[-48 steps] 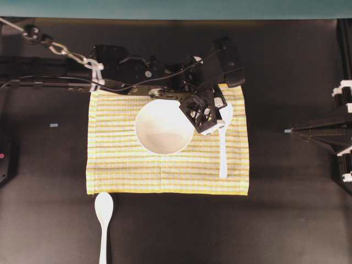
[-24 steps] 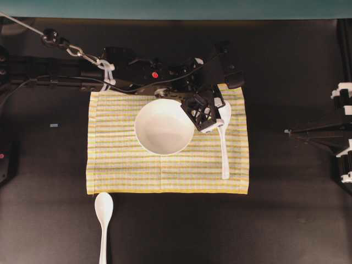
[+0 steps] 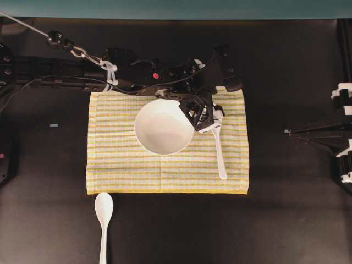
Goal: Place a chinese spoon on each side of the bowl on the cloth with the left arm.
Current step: 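Carry the spoon onto the cloth right of the bowl and lower it, then open the left gripper to release the spoon, then move the left gripper down to the left white spoon and grasp it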
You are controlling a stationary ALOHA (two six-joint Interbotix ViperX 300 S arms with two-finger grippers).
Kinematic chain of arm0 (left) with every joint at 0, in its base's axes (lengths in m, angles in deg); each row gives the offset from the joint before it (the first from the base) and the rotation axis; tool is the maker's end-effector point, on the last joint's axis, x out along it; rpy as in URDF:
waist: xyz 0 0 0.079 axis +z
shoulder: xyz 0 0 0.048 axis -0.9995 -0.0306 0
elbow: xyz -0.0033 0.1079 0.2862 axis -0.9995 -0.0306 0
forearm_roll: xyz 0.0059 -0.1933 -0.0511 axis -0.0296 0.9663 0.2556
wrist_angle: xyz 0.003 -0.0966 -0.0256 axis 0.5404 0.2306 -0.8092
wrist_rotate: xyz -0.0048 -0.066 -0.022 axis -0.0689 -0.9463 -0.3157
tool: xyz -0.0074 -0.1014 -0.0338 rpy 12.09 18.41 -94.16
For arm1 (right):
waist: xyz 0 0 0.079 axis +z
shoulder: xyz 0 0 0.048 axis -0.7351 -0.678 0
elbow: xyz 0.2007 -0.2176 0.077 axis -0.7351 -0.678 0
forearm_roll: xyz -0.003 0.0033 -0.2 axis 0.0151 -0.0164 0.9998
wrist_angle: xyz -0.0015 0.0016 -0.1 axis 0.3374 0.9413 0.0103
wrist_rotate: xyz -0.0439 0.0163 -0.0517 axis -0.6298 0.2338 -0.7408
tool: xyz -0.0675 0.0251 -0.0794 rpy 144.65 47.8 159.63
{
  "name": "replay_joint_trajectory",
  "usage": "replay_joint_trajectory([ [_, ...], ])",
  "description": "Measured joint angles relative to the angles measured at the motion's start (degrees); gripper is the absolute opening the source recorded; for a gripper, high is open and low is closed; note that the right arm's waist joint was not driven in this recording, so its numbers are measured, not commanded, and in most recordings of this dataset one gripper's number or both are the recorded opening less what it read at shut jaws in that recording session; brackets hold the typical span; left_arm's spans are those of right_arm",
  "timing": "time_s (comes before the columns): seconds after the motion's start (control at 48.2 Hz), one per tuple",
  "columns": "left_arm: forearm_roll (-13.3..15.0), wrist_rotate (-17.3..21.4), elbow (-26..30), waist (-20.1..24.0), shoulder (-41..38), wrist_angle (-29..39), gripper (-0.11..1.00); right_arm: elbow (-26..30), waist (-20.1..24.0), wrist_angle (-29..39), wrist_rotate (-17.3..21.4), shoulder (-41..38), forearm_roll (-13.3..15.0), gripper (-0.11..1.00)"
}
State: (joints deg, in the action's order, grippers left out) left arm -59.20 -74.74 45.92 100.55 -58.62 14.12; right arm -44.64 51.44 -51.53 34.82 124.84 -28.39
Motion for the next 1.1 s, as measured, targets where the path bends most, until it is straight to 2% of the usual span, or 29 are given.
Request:
replay_joint_trajectory([
  [0.249, -0.09, 0.62, -0.44, -1.05, 1.05, 0.44, 0.84, -0.09, 0.0, 0.0, 0.0, 0.53, 0.0, 0.01],
  [0.456, -0.09, 0.62, -5.01, -6.68, 12.74, 3.16, 0.84, -0.35, 0.0, 0.88, 0.0, 2.02, 0.09, 0.01],
  [0.685, -0.09, -2.29, -19.95, -12.48, 27.51, 3.43, 0.83, -0.44, 0.0, 1.67, 0.0, 2.9, 0.0, 0.01],
  [0.85, -0.09, -7.21, -31.73, -16.88, 33.84, 6.68, 0.83, -1.14, 0.0, 1.93, 0.0, 2.9, 0.09, 0.01],
  [1.099, -0.09, -16.08, -43.77, -19.51, 40.34, 7.56, 0.83, -1.23, 0.0, 1.93, 0.0, 2.9, 0.0, 0.01],
])
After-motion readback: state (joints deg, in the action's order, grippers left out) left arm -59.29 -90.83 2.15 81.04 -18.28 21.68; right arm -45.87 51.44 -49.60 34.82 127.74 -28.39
